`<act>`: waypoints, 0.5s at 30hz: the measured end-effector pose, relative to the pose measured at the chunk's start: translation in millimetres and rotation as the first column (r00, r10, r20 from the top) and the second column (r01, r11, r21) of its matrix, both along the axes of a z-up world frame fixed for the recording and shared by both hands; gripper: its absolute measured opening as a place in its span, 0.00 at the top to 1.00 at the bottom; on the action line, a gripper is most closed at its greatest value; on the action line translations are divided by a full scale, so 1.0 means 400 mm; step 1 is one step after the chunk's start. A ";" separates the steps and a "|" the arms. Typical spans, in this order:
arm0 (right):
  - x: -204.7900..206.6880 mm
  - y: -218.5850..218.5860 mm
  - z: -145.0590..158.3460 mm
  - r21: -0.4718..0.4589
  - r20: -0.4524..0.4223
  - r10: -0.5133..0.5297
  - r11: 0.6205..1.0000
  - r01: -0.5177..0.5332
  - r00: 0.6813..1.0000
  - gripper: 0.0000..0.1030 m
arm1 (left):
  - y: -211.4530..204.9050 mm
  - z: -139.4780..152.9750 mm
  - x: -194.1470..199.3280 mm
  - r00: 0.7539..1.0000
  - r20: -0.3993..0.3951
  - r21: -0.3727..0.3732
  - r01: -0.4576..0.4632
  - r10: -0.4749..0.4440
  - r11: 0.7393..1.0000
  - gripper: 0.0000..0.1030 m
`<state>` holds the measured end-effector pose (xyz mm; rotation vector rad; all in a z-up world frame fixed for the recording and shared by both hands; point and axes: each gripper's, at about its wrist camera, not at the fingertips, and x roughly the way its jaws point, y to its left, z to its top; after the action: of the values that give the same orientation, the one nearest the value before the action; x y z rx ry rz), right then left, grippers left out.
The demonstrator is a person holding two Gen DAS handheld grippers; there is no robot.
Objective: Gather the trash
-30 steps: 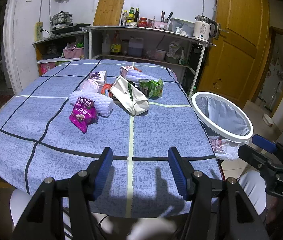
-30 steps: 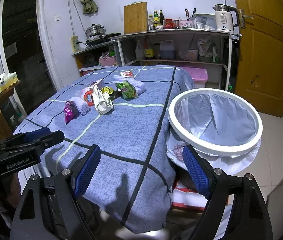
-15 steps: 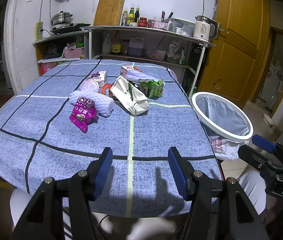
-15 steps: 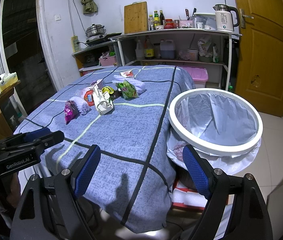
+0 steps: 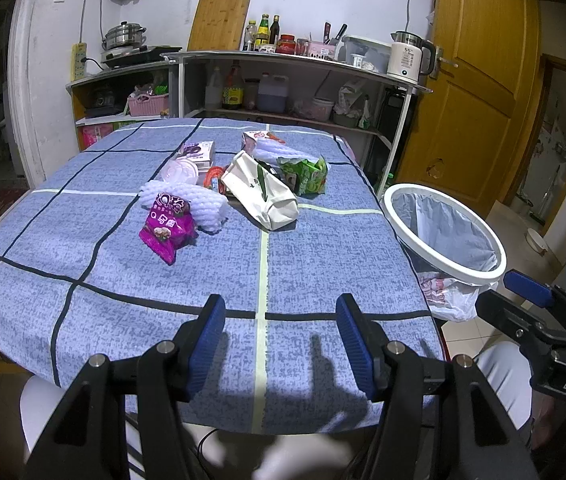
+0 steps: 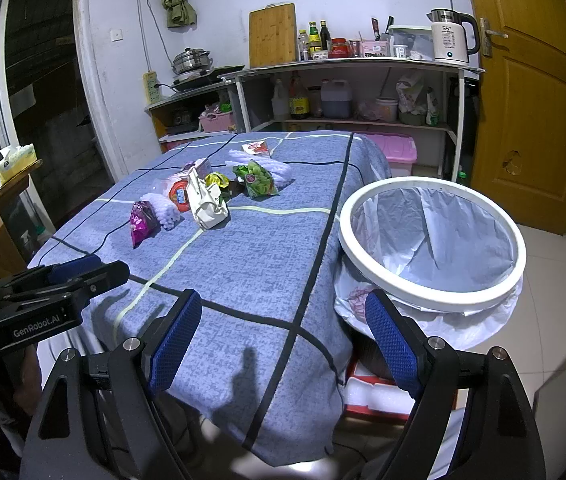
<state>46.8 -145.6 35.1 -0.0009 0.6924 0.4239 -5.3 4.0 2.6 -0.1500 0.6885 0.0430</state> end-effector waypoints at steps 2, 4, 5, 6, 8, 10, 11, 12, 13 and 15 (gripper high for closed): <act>0.000 0.000 0.000 -0.001 0.000 0.000 1.000 0.000 1.000 0.18 | -0.004 -0.002 0.000 1.000 0.000 0.000 -0.001 0.001 1.000 0.42; 0.000 0.000 0.000 0.000 0.001 0.000 1.000 0.000 1.000 0.18 | -0.003 -0.002 0.000 1.000 0.000 0.000 0.000 0.000 1.000 0.42; 0.000 0.000 -0.001 -0.001 0.000 0.000 1.000 0.000 1.000 0.18 | -0.004 -0.003 0.000 1.000 -0.001 0.000 0.000 0.000 1.000 0.42; 0.000 0.000 0.000 0.000 0.000 0.000 1.000 0.000 1.000 0.18 | -0.003 -0.002 -0.001 1.000 -0.001 0.000 0.000 0.000 1.000 0.42; 0.000 0.000 -0.001 0.000 0.000 0.000 1.000 0.000 1.000 0.18 | -0.004 -0.003 0.000 1.000 -0.001 0.000 0.000 0.000 1.000 0.42; 0.000 0.000 -0.001 0.000 -0.001 0.000 1.000 0.000 1.000 0.18 | -0.003 -0.003 0.000 1.000 -0.001 -0.001 0.000 0.000 1.000 0.42; 0.000 0.000 -0.001 0.000 0.000 0.000 1.000 0.000 1.000 0.18 | -0.003 -0.003 0.000 1.000 -0.001 -0.001 0.001 -0.001 1.000 0.42; 0.000 0.000 -0.001 0.000 0.000 0.000 1.000 0.000 1.000 0.18 | -0.004 -0.003 0.000 1.000 -0.001 0.000 0.000 0.000 1.000 0.42; 0.000 0.000 -0.001 0.000 -0.001 0.000 1.000 0.000 1.000 0.18 | -0.003 -0.003 0.000 1.000 -0.001 0.000 0.000 0.000 1.000 0.42; 0.000 0.000 -0.001 0.000 -0.001 0.000 1.000 0.000 1.000 0.18 | -0.003 -0.003 0.000 1.000 -0.001 -0.001 0.000 0.000 1.000 0.42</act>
<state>46.9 -145.6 34.7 -0.0003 0.6938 0.4244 -5.3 2.6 1.4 -0.1512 0.6898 0.0428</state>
